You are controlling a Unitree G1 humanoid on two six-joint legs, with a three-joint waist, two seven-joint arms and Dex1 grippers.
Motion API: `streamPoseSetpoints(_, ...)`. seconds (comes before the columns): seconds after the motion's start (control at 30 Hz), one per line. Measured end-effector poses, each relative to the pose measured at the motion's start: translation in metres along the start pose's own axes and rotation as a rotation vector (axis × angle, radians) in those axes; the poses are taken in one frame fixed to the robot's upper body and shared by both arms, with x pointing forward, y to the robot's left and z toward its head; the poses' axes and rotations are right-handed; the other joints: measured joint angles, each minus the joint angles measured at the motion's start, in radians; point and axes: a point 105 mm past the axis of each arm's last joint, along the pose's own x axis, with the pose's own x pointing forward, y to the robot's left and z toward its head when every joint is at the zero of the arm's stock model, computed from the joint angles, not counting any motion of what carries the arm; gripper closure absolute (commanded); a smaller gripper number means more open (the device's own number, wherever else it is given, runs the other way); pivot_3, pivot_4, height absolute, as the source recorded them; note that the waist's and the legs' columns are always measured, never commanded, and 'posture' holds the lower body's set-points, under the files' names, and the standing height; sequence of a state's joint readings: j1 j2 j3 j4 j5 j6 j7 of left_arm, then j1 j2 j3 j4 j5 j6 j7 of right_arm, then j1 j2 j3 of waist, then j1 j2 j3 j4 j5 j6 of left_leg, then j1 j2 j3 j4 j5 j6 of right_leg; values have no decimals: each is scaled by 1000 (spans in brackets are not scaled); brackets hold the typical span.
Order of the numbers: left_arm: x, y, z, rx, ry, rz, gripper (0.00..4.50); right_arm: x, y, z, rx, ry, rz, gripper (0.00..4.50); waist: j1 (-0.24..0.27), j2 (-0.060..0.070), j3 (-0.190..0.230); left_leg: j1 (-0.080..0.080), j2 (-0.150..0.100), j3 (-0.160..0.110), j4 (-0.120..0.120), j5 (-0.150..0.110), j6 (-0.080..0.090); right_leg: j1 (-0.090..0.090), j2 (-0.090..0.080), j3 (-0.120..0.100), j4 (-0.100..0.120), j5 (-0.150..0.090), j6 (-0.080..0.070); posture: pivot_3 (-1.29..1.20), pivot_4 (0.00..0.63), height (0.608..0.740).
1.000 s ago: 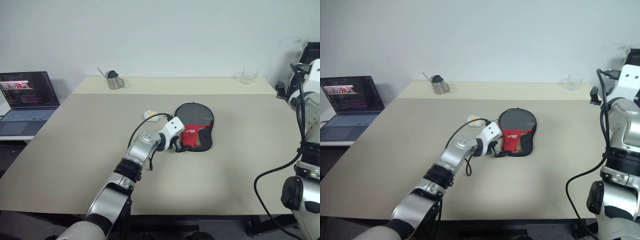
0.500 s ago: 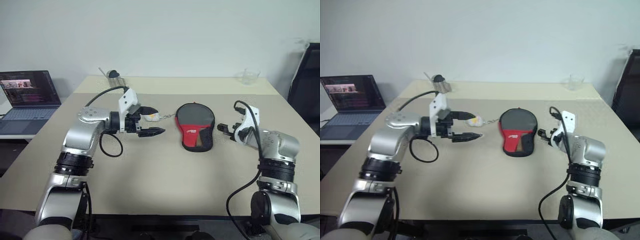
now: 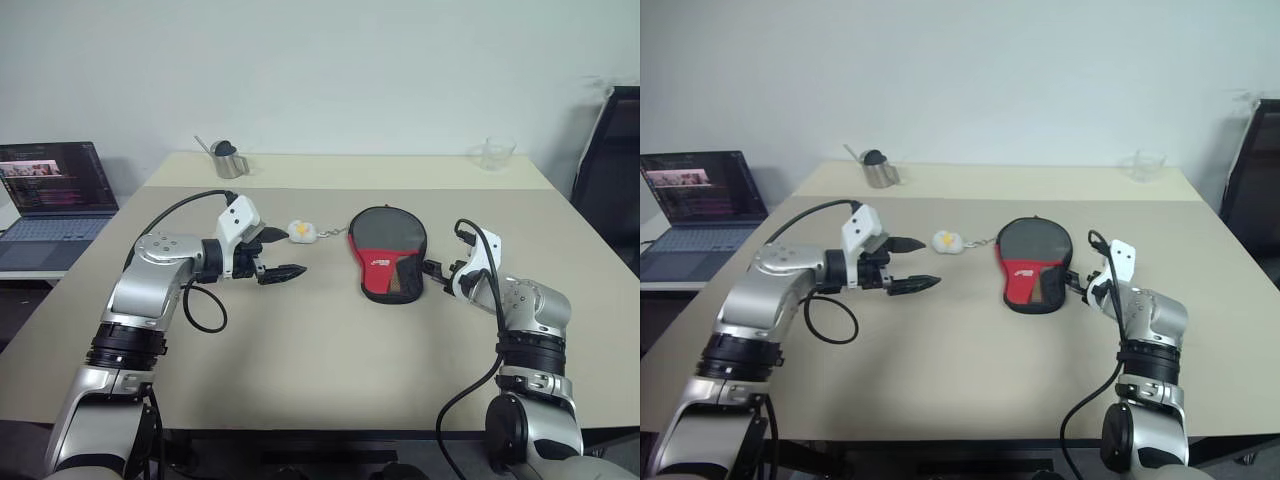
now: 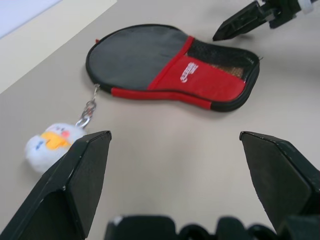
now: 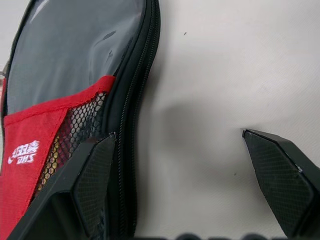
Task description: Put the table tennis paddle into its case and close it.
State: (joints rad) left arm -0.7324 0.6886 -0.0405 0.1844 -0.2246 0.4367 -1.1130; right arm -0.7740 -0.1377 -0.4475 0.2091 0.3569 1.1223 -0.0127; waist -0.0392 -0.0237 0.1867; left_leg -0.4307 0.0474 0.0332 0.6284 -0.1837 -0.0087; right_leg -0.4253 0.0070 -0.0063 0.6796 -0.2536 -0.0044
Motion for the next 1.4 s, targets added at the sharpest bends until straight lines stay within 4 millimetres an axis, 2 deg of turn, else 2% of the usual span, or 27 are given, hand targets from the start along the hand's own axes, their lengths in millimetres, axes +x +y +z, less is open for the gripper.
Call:
streamPoseSetpoints(0.13, 1, -2, 1, -6, -6, -3, 0, 0, 14, -2, -3, 8, 79, 31, -2, 0, 0, 0, 0, 0, 0, 0, 0, 0, 0, -1, 0, 0, -1, 0, 150, 740)
streamPoseSetpoints(0.4, 1, -2, 2, -7, -8, -1, 0, -7, 30, 13, -15, -33, 153, 31, 0, 0, 0, 0, -2, 0, 0, 0, 0, 0, 0, 1, 0, 0, -1, 0, 150, 740)
streamPoseSetpoints(0.63, 4, 4, -3, -9, 2, 45, 0, -1, 41, -1, -21, 2, 175, 31, 1, 0, 0, 0, -1, 0, 0, 0, 0, 0, 0, 0, 0, 0, -1, 0, 150, 740)
streamPoseSetpoints(0.77, 7, 5, -5, -17, 1, 58, 0, 6, 36, -15, -9, 33, 150, 31, 3, 0, 0, -1, -1, 0, 0, 0, 0, 0, 0, 0, 0, 0, -1, 0, 150, 740)
streamPoseSetpoints(0.9, 7, 6, -6, -3, 9, 71, 0, 7, 33, -16, -25, 20, 127, 31, 4, 0, 0, -1, -1, 0, 0, 0, 0, 0, 0, 0, 0, 0, -1, 0, 150, 740)
streamPoseSetpoints(1.0, 7, 7, -6, 5, 10, 77, 0, 8, 30, -17, -27, 11, 103, 598, 6, 0, 0, 0, -1, 0, 1, 0, 0, 0, 0, 0, 0, 0, -1, 0, 150, 740)
streamPoseSetpoints(1.27, 5, 16, -14, -2, 39, 123, 0, 11, 18, -17, -33, 8, 26, 3384, 7, 0, 0, 0, -1, 0, 1, 0, 0, 0, 0, 0, 0, 0, -1, 0, 150, 740)
streamPoseSetpoints(1.4, 6, 16, -16, -1, 46, 122, 0, 12, 18, -17, -32, 5, 23, 4487, 7, 0, 0, 0, -1, 0, 0, 0, 0, 0, 0, -1, 0, 0, -1, 0, 150, 740)
